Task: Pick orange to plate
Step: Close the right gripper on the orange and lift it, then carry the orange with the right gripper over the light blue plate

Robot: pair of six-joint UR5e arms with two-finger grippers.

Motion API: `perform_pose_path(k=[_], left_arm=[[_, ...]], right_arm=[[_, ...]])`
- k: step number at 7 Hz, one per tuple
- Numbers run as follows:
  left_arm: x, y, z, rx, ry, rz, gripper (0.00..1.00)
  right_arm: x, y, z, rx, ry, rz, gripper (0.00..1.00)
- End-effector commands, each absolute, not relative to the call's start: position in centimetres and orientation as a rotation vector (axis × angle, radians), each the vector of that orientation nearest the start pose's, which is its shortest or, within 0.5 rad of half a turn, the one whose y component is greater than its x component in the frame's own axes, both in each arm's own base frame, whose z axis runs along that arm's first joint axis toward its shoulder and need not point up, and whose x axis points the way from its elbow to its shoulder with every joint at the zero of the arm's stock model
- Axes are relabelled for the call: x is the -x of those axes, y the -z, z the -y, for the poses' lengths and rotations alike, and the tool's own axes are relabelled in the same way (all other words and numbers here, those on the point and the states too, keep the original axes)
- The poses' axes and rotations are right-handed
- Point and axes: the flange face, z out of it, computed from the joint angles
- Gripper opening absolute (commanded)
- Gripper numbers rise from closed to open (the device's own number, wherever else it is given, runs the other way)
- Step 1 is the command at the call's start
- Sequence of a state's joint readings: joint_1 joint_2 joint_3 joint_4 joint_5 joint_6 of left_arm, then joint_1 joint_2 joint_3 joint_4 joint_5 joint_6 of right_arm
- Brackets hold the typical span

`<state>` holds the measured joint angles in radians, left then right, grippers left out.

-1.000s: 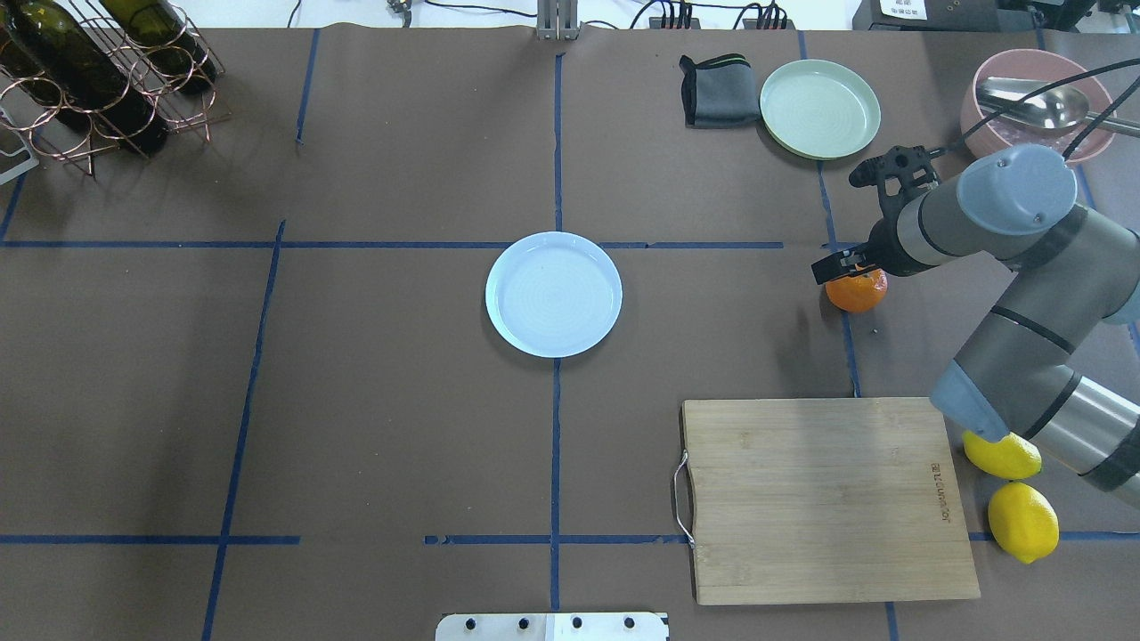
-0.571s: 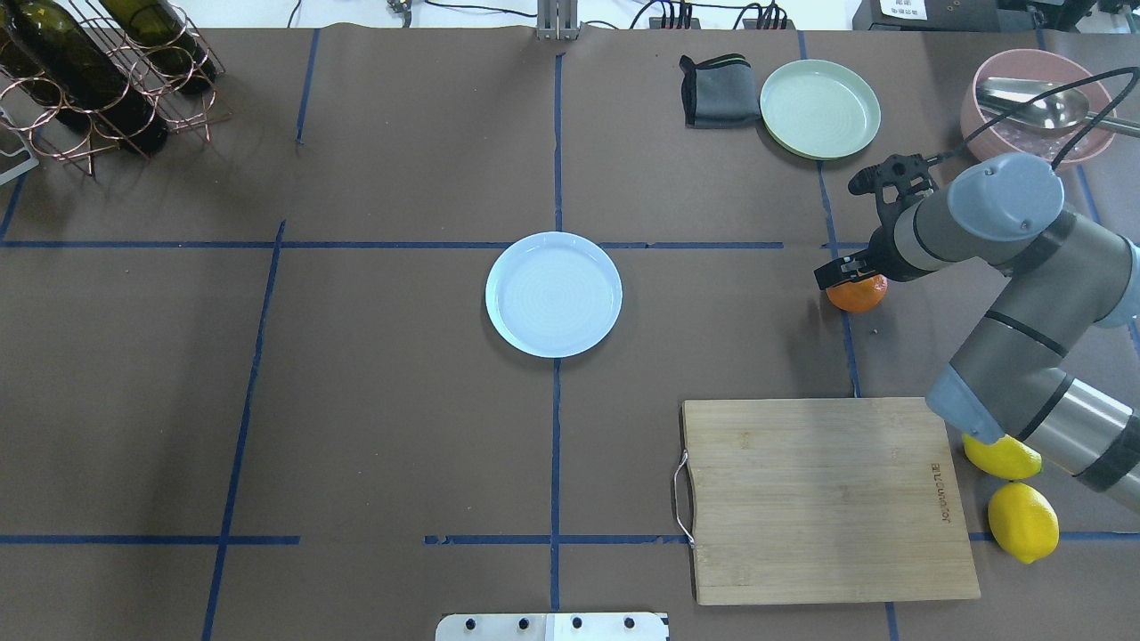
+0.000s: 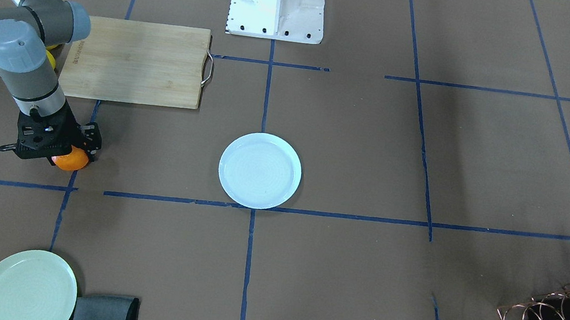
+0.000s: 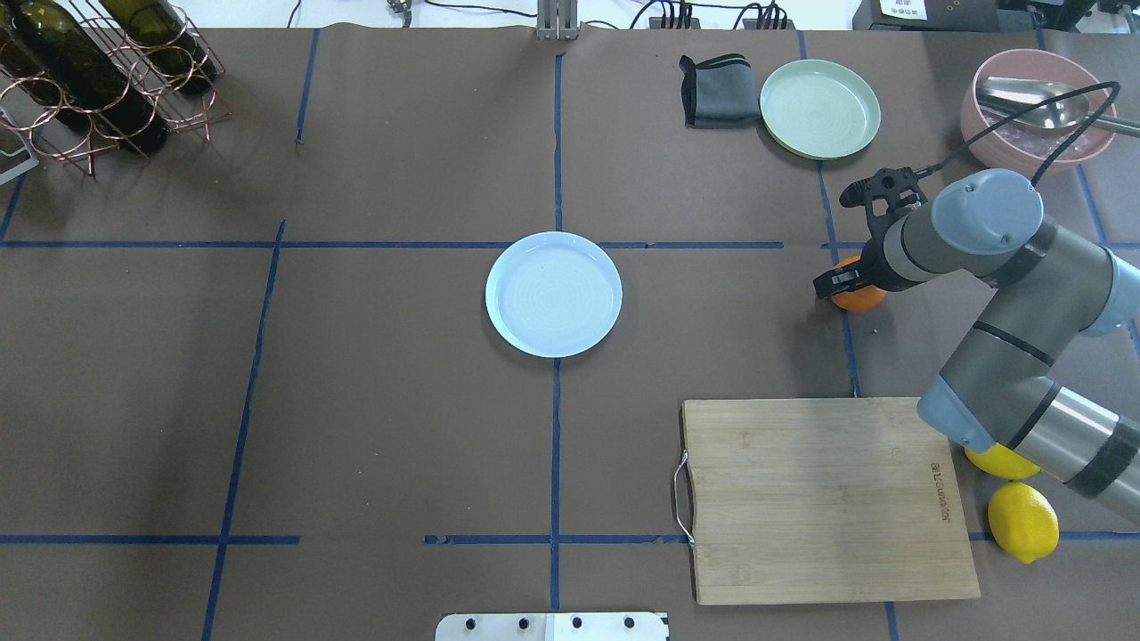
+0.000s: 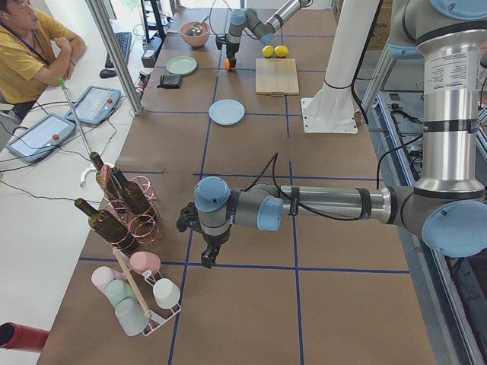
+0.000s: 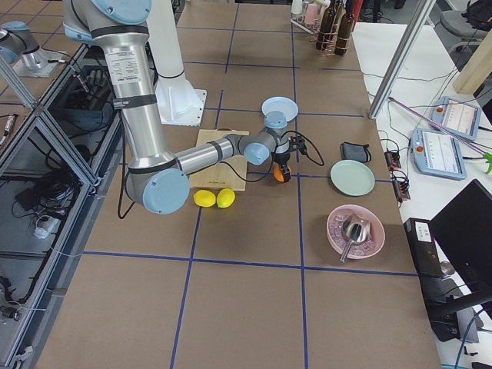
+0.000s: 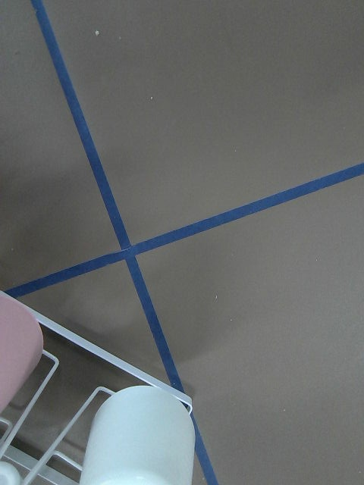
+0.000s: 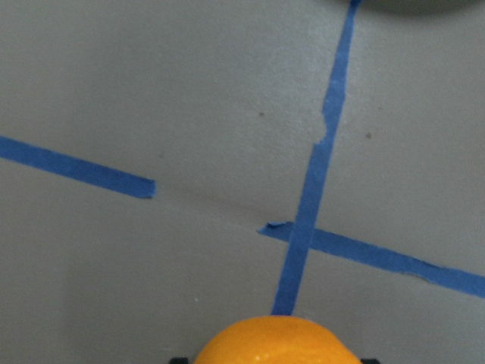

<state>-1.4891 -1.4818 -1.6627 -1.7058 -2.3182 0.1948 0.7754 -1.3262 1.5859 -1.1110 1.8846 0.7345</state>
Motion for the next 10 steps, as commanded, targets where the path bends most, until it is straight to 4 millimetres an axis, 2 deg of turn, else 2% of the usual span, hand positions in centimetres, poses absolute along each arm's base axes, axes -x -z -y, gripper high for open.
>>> perform_pose_path(k=[1,2,3,4,5,6,7,8,10], left_arm=[[2.8,-64.2,46.7,-0.176,-0.315,-0.742,1.0],[2.7,-64.2,46.7,-0.176,-0.315,-0.745,1.0],[2.8,-64.2,46.6,-0.176,-0.315,-0.743,1.0],[2.8,-64.2,46.6,-0.176,-0.315,-0.743,1.0],[2.8,-64.2,46.6,-0.176,-0.315,-0.745,1.0],[2.7,-64.3,46.4,-0.173,-0.314,-0.75,1.0],[2.7,-64.4,46.5,-0.172,-0.314,-0.751,1.0],[2.7,-64.4,46.5,-0.172,-0.314,-0.751,1.0],[2.7,-64.4,46.4,-0.172,-0.314,-0.751,1.0]], right_arm=[[38.8,-42.8,52.3,-0.339,0.153,0.756,0.09],[42.2,-37.1,53.2,-0.286,0.082,0.764,0.11],[46.0,-30.5,53.3,-0.25,0.037,0.758,0.15],[49.6,-25.2,52.2,-0.242,-0.026,0.751,0.18],[53.8,-22.3,50.7,-0.235,-0.059,0.751,0.19],[59.7,-18.5,50.2,-0.244,-0.128,0.732,0.2],[64.1,-16.3,49.6,-0.224,-0.159,0.713,0.2],[66.3,-16.7,48.8,-0.229,-0.158,0.683,0.2],[66.6,-18.2,48.4,-0.232,-0.156,0.656,0.2]])
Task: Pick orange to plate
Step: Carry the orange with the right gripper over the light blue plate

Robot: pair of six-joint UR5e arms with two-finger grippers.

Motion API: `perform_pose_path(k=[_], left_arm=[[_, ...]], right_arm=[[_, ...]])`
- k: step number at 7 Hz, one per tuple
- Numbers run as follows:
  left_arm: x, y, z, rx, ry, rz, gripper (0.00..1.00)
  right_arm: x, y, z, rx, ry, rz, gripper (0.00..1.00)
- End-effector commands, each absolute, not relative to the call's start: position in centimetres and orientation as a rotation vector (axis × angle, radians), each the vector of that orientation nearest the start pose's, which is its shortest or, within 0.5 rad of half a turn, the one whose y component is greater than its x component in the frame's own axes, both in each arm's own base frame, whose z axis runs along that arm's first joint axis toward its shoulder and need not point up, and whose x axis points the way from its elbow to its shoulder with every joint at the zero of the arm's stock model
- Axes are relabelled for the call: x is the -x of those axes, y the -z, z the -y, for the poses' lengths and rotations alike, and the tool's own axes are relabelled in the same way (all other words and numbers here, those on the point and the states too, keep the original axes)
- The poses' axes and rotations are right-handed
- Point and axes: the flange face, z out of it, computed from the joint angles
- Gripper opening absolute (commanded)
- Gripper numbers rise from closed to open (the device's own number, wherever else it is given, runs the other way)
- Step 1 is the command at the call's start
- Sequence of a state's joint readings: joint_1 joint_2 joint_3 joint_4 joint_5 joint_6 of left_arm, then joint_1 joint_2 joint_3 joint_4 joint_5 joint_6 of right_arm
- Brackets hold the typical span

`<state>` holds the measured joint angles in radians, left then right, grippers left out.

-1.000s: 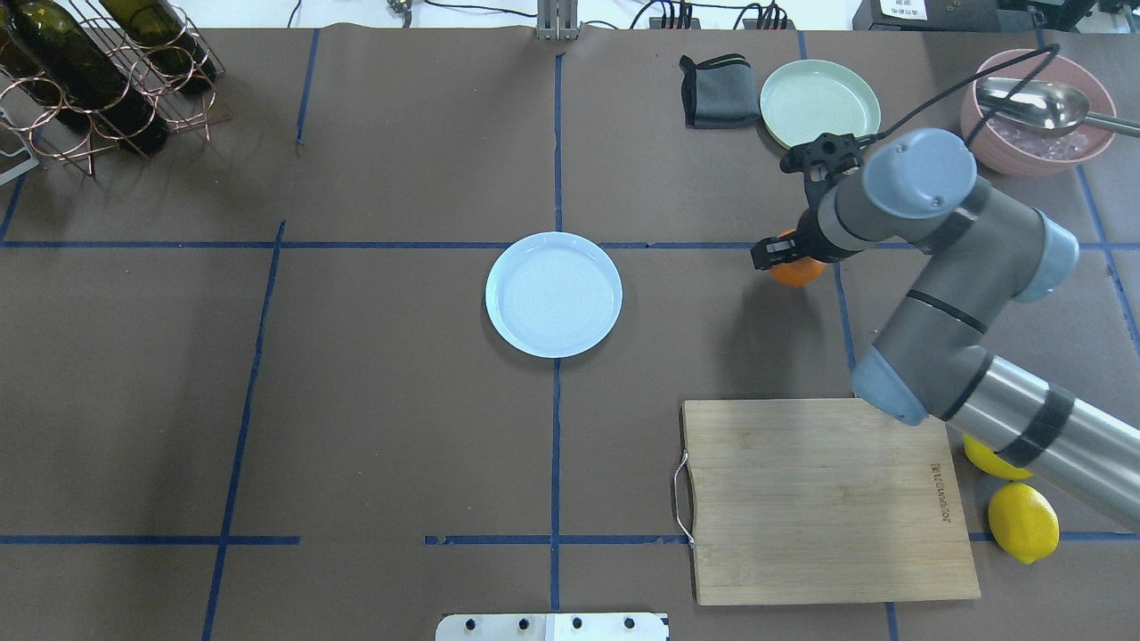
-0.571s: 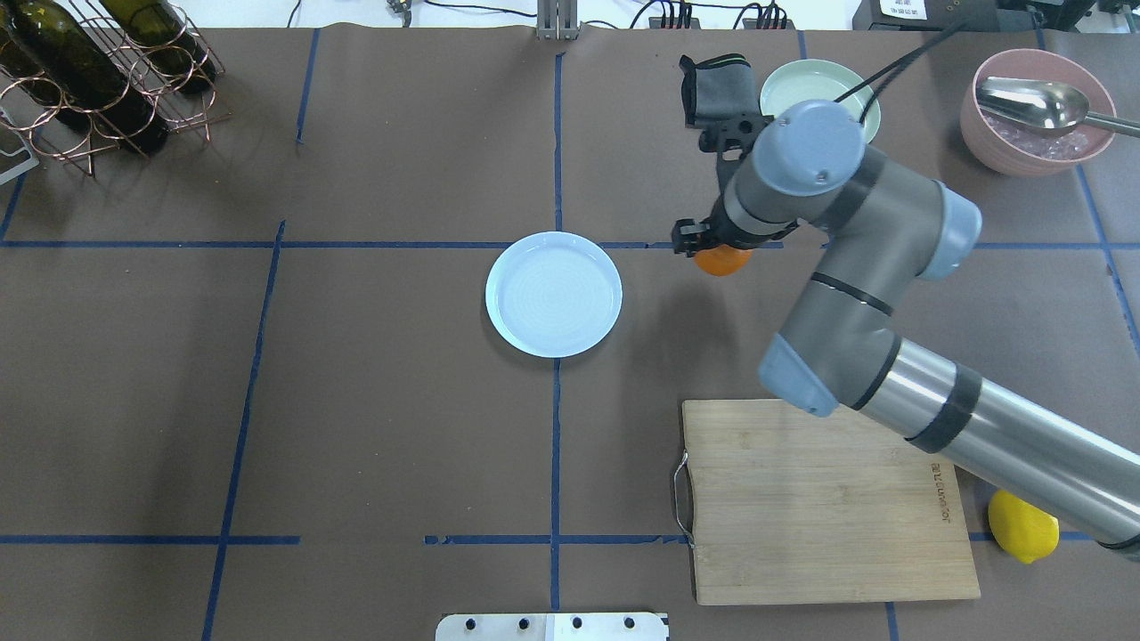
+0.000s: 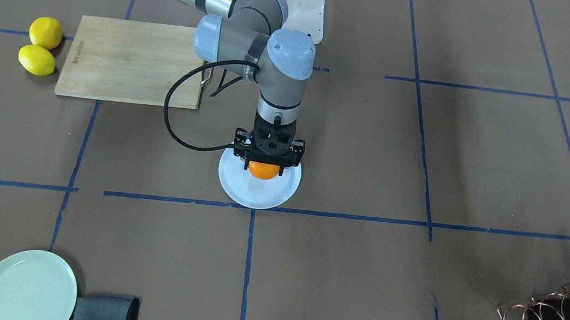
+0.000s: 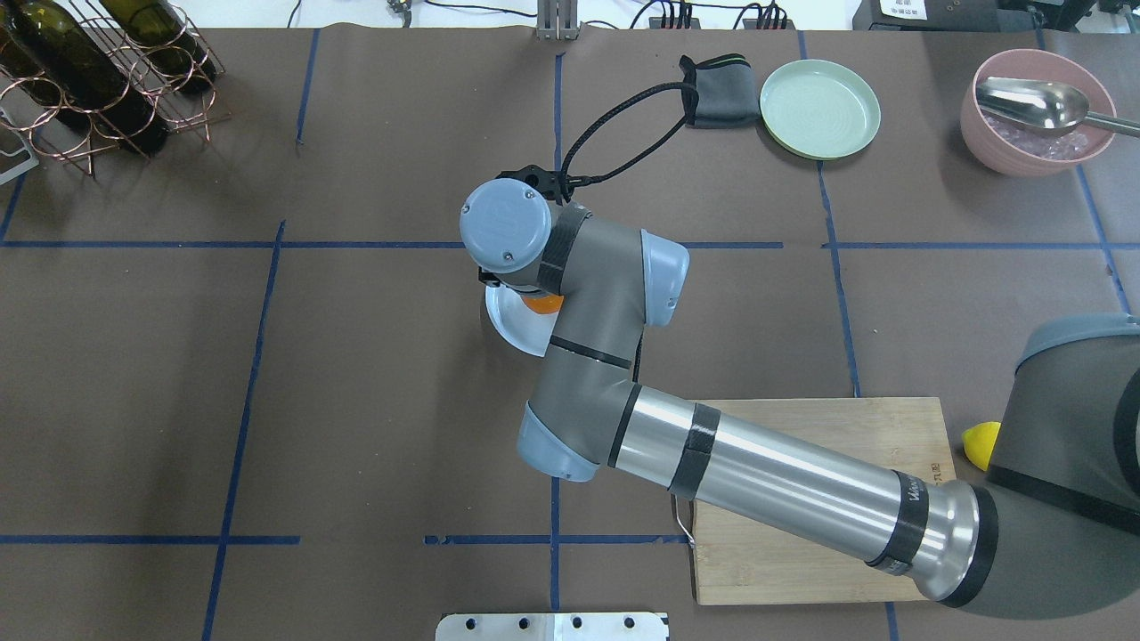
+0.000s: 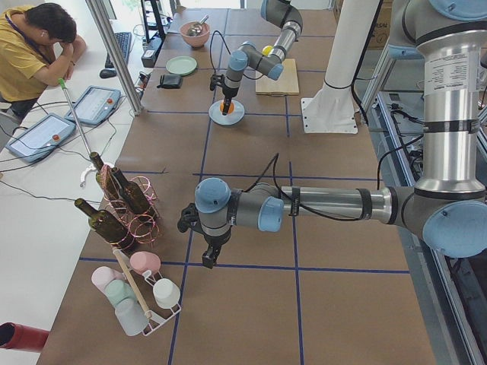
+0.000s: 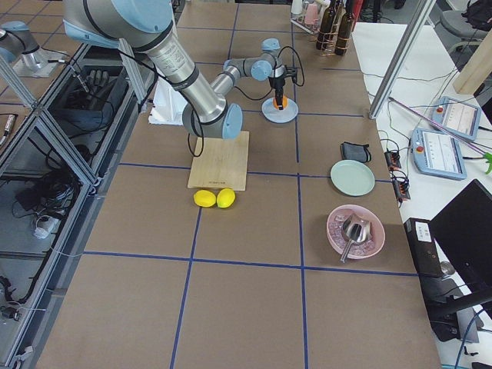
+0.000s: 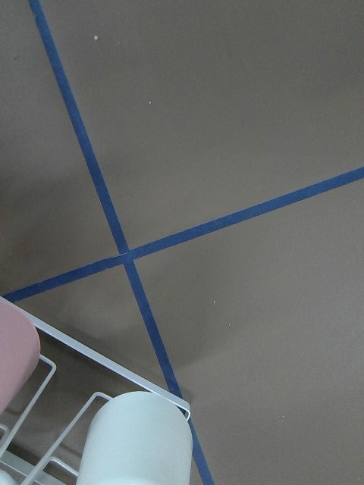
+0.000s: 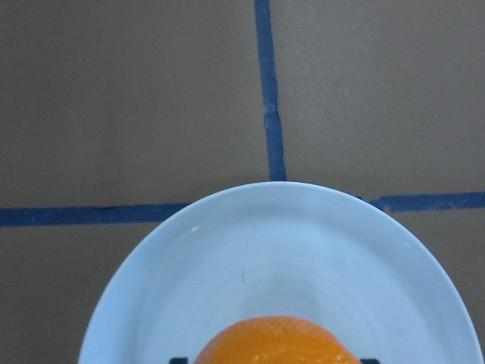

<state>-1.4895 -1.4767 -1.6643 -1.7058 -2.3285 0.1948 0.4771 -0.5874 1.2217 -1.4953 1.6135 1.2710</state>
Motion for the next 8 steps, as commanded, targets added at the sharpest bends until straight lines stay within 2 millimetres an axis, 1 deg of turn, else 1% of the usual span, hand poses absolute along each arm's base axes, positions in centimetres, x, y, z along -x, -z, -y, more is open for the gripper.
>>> perform_pose_path(k=[1,2,3,4,5,6,7,8], left_arm=[[2.6,-64.4,46.5,-0.173,-0.316,-0.751,1.0],[2.6,-64.5,46.5,-0.171,-0.315,-0.751,1.0],[2.6,-64.4,46.6,-0.173,-0.316,-0.751,1.0],[2.6,-64.5,46.6,-0.171,-0.315,-0.751,1.0],[2.6,-64.2,46.6,-0.177,-0.317,-0.751,1.0],[2.6,-64.4,46.6,-0.173,-0.317,-0.751,1.0],[2.6,-64.7,46.5,-0.168,-0.315,-0.752,1.0],[2.8,-65.1,46.1,-0.161,-0.312,-0.752,1.0]], right_arm=[[66.6,-19.0,48.5,-0.261,-0.155,0.631,0.19],[66.6,-19.1,48.6,-0.267,-0.153,0.626,0.19],[66.6,-19.1,48.6,-0.268,-0.154,0.629,0.47],[66.7,-18.9,48.6,-0.265,-0.169,0.634,0.99],[66.7,-18.7,48.6,-0.266,-0.17,0.639,1.0],[66.4,-18.4,48.5,-0.27,-0.168,0.651,1.0],[63.8,-16.2,49.8,-0.291,-0.172,0.689,1.0],[60.3,-15.6,52.0,-0.274,-0.146,0.727,1.0]])
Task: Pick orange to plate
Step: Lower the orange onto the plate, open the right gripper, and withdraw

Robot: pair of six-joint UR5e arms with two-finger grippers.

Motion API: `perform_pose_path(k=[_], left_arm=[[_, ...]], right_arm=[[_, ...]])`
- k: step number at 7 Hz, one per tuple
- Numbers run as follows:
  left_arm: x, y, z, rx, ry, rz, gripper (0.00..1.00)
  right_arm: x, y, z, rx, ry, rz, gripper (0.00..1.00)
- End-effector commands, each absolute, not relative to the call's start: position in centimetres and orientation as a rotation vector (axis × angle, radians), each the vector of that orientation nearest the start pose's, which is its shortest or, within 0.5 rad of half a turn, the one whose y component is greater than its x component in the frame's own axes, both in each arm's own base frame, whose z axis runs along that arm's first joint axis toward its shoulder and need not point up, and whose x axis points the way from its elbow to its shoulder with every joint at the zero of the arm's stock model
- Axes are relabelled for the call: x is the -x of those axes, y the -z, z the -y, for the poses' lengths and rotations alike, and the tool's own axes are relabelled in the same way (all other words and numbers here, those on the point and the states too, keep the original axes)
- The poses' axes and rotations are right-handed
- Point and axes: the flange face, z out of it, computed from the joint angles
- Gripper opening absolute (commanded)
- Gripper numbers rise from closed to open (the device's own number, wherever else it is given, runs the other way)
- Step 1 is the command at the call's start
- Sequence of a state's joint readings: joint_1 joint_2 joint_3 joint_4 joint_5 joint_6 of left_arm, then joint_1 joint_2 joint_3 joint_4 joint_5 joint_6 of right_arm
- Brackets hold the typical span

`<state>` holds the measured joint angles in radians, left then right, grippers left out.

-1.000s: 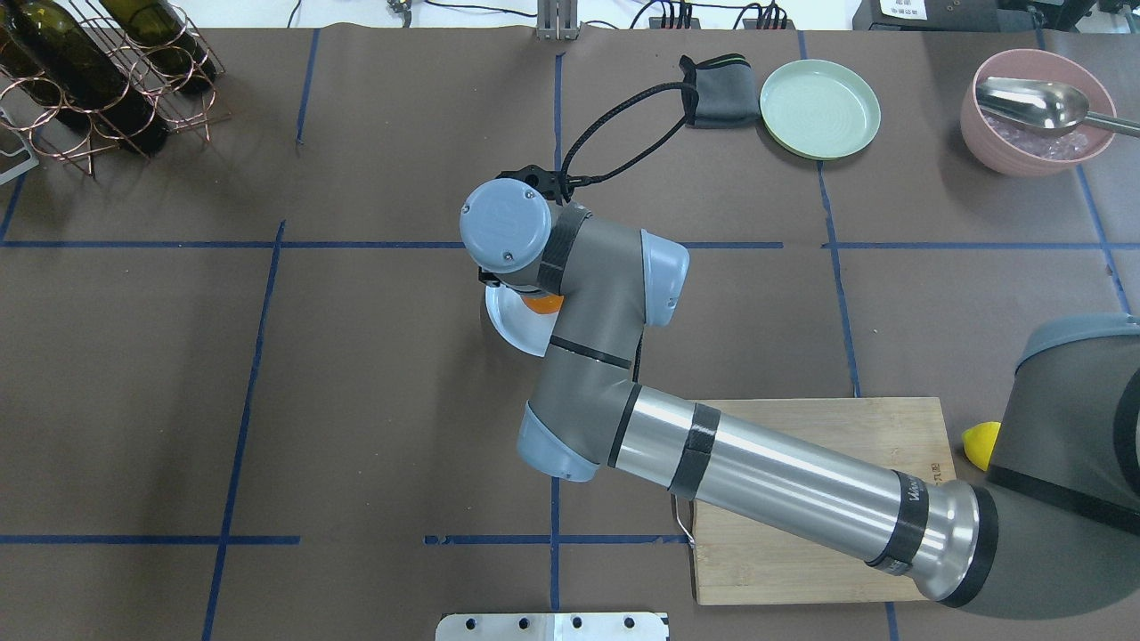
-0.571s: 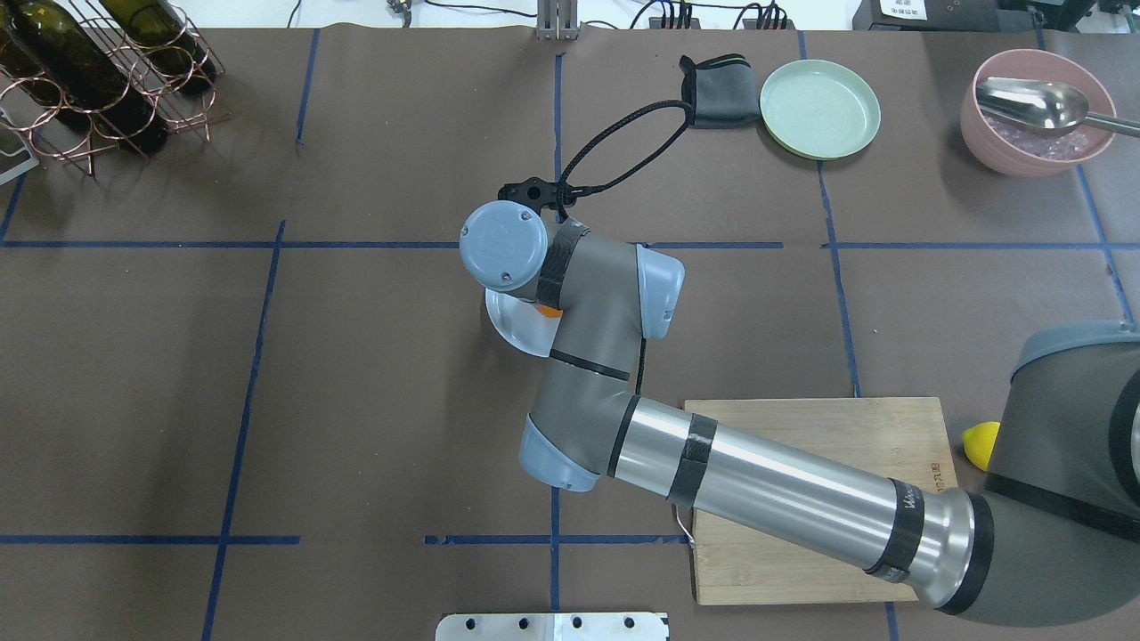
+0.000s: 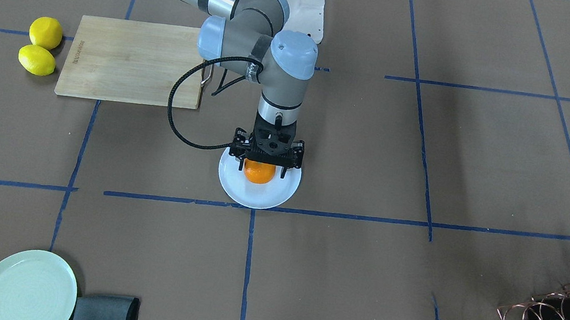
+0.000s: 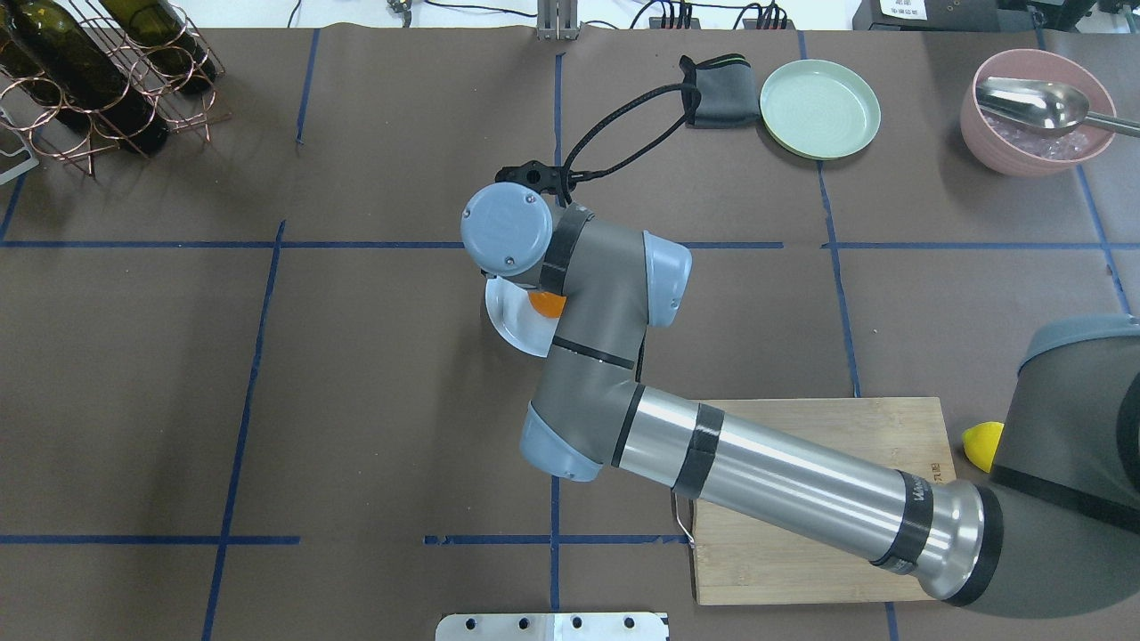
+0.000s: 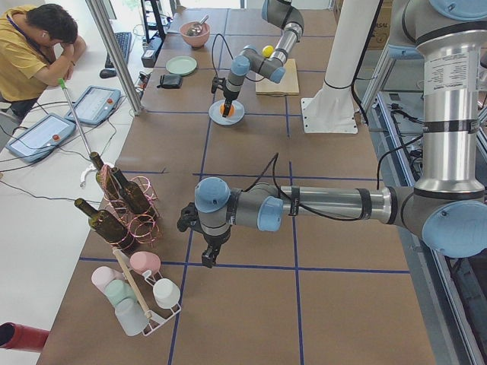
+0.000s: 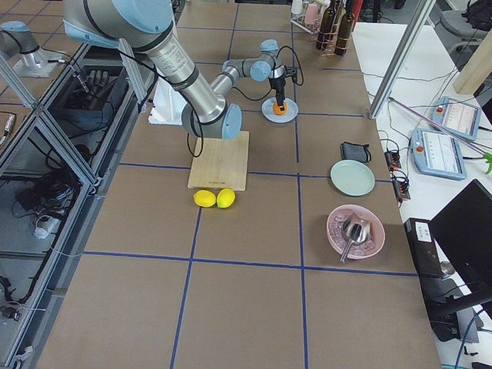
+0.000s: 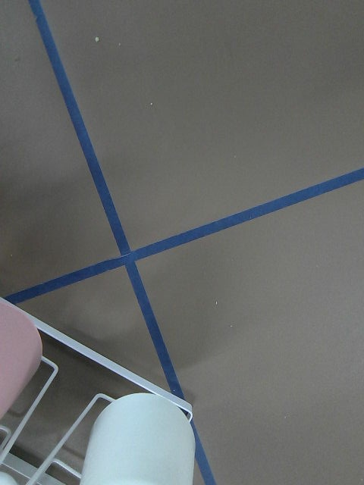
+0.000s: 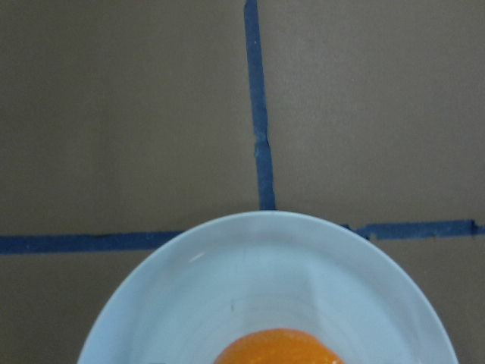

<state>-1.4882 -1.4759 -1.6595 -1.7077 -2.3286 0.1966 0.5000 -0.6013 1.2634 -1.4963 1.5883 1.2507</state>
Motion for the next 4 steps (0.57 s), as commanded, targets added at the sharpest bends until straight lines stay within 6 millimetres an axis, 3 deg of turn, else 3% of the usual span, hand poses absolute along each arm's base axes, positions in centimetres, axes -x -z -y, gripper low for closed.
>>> perform_pose_path(k=[1,3,4], left_arm=[[2.8,-65.2,45.9,-0.159,-0.312,-0.754,1.0],[2.8,-65.3,45.7,-0.146,-0.3,-0.756,1.0],[2.7,-65.3,45.5,-0.124,-0.259,-0.795,1.0]], right_arm=[[54.4,-16.6,55.1,-0.241,-0.108,0.747,1.0],[35.8,-21.3,56.4,-0.242,0.066,0.734,1.0],[28.2,-23.6,57.0,-0.249,0.154,0.719,1.0]])
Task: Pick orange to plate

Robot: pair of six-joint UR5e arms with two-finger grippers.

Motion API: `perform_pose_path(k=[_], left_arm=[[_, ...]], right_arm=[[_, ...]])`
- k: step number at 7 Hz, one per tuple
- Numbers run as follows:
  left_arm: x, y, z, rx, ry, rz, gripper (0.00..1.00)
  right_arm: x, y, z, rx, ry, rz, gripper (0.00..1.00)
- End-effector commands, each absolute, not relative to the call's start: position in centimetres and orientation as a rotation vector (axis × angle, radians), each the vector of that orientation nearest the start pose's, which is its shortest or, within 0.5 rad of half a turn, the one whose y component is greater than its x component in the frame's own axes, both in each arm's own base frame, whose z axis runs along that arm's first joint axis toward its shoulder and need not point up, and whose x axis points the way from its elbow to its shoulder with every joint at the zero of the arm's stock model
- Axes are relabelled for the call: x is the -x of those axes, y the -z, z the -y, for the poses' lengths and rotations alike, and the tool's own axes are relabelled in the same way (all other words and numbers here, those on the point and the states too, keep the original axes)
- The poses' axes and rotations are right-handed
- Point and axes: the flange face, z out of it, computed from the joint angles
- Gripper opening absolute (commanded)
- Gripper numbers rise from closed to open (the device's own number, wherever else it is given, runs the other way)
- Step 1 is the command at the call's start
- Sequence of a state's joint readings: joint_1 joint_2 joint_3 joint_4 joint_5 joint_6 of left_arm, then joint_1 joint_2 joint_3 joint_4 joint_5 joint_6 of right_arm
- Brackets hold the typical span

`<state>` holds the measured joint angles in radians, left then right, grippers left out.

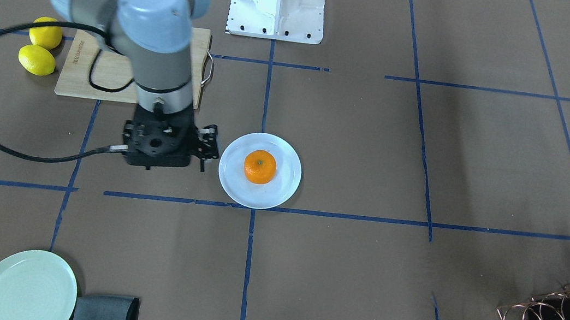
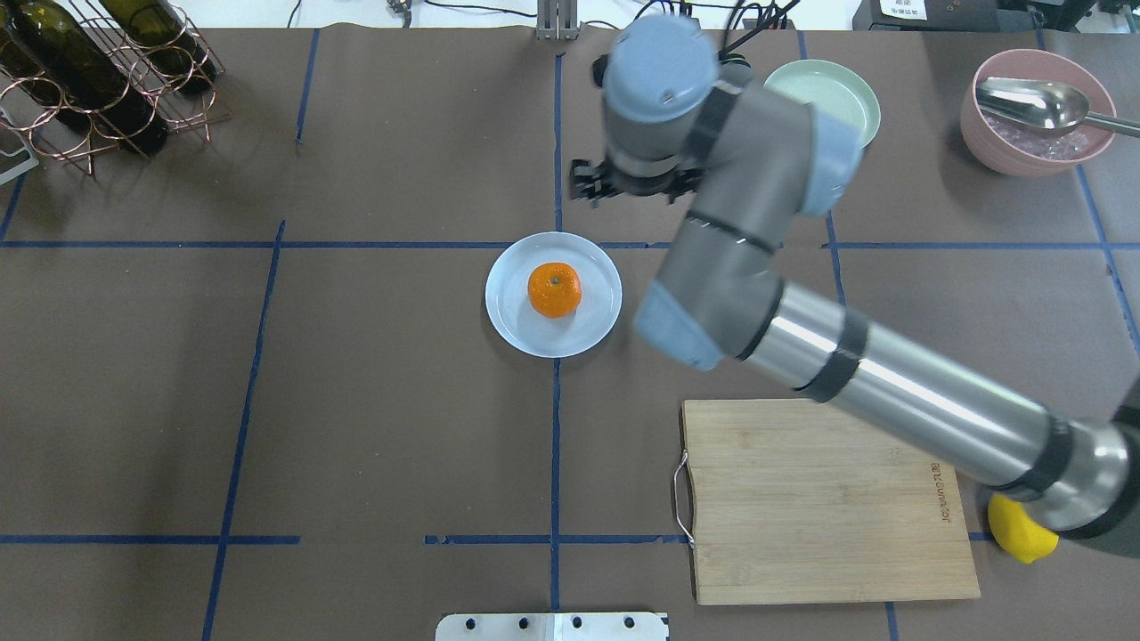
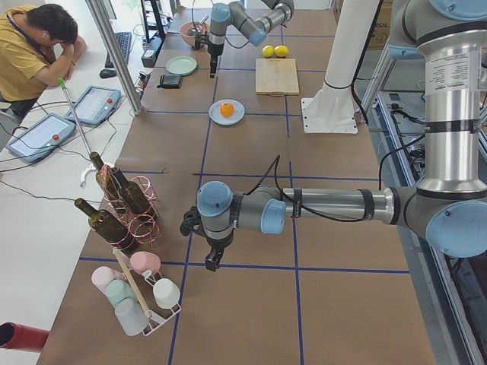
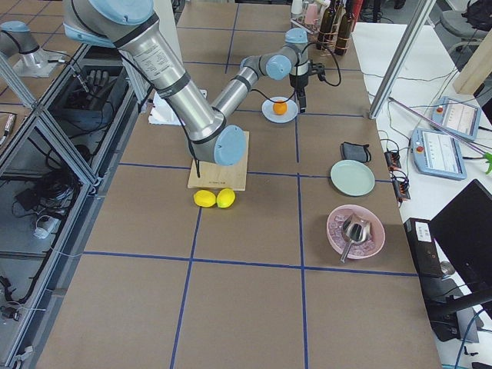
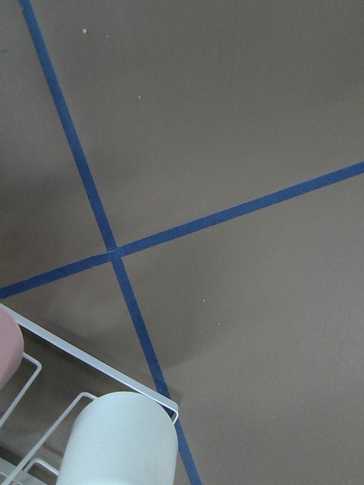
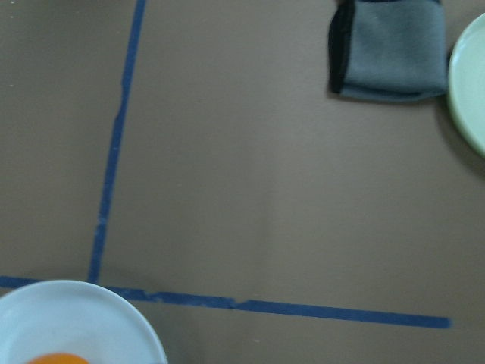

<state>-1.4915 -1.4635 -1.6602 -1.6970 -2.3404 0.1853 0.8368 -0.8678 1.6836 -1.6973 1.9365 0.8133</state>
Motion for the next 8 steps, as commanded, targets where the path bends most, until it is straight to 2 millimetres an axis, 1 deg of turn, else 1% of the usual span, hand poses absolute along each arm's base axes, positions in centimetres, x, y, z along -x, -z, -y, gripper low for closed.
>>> perform_pose_path(k=[1,2,3,4,5,6,7,8], left_arm=[[4.4,-65.3,45.2,-0.129,-0.207,-0.817,1.0],[6.7,-65.6,44.8,-0.122,-0.144,-0.816,1.0],[8.1,-65.1,45.1,-0.104,-0.102,-0.816,1.0],[8.7,-65.3,44.6,-0.113,-0.1,-0.806,1.0],[9.1,-65.2,44.5,-0.12,-0.094,-0.805,1.0],[9.1,-65.0,44.4,-0.123,-0.097,-0.805,1.0],[9.2,-65.0,44.2,-0.13,-0.1,-0.805,1.0],[9.2,-64.9,44.3,-0.133,-0.101,-0.803,1.0]], right_arm=[[22.5,-26.8,58.1,-0.258,0.215,0.696,1.0],[18.2,-30.3,58.7,-0.261,0.27,0.68,1.0],[12.9,-34.7,58.8,-0.253,0.341,0.689,1.0],[8.7,-40.0,57.7,-0.24,0.425,0.688,1.0],[5.3,-44.6,55.9,-0.199,0.395,0.674,1.0],[2.3,-50.0,53.0,-0.126,0.335,0.661,1.0],[1.0,-54.5,50.0,-0.046,0.293,0.653,1.0],[-1.2,-56.6,48.4,-0.014,0.23,0.658,1.0]])
